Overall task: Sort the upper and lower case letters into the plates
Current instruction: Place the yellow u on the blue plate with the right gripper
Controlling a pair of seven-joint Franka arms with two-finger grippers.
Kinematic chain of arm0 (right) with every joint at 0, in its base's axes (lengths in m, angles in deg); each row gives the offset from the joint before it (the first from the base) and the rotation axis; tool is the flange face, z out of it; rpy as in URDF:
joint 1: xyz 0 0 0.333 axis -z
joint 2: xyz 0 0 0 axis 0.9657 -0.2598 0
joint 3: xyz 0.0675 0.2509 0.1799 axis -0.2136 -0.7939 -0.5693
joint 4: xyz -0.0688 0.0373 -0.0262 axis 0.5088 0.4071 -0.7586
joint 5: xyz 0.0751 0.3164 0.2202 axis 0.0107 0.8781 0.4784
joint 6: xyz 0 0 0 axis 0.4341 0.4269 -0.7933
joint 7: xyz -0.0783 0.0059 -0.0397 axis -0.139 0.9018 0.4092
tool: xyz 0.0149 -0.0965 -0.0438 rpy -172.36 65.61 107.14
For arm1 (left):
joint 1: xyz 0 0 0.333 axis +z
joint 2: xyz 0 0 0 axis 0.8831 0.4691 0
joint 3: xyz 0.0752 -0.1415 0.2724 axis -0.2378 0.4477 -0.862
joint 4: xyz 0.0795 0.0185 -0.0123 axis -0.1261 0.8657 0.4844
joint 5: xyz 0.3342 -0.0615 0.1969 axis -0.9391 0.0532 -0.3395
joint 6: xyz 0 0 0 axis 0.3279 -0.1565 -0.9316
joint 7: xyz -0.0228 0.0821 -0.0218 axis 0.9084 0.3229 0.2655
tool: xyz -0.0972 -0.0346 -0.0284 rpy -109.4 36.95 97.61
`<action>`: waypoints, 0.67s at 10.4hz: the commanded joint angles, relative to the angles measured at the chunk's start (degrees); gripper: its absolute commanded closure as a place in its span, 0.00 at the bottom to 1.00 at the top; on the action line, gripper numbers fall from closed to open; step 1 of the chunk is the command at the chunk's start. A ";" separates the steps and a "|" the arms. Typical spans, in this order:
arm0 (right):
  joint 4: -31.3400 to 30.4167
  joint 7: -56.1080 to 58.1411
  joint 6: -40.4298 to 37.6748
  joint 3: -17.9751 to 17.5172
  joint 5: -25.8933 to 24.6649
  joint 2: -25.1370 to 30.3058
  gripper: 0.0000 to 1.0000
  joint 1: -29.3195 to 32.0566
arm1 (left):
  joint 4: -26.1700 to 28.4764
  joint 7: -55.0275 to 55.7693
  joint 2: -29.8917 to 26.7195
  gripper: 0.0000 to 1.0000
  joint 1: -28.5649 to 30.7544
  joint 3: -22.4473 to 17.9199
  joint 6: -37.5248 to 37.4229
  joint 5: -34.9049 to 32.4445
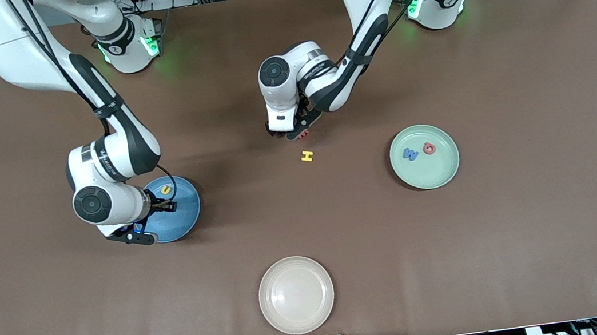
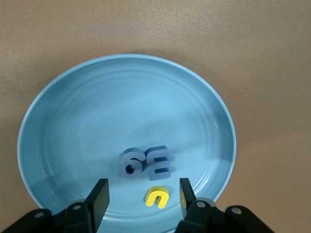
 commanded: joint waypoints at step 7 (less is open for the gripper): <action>1.19 -1.42 -0.53 -1.96 1.65 2.03 0.36 -3.21 | -1.84 0.50 0.73 0.54 0.20 -0.34 -0.19 -1.30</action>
